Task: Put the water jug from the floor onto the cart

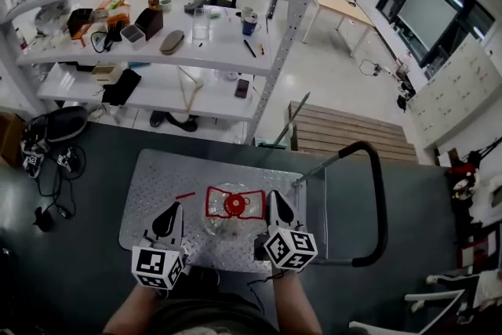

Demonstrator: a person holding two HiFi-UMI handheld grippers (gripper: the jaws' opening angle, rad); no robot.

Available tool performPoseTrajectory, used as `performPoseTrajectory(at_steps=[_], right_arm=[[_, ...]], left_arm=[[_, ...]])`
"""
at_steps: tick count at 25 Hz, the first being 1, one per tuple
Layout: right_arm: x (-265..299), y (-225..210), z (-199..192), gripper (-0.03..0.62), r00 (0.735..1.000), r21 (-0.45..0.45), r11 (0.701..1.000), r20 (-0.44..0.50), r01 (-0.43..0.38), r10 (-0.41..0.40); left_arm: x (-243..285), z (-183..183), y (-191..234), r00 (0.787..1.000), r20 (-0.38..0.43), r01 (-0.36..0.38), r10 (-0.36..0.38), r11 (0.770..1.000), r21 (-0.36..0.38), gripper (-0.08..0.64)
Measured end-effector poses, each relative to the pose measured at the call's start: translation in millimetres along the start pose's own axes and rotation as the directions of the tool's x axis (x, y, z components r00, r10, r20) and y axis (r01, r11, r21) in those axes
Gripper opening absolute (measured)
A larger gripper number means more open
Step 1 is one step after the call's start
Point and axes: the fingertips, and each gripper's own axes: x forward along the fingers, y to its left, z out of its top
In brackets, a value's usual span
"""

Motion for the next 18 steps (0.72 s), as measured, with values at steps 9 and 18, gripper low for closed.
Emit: performPoseTrajectory(at_steps=[9,18], right_arm=[[-10,69,29,-0.011,0.986,-0.080,0.986,0.062,-0.148,0.153],[-50,136,14,-0.012,0.959,-0.167,0.948,0.038,-0.272,0.282]], left_arm=[[-14,11,-2,0.999,0.034,-0.018,0.018,1.000,-0.007,0.005],[-78,6,5,0.995,0.063,-0.078,0.080,0.996,-0.035,0.005]])
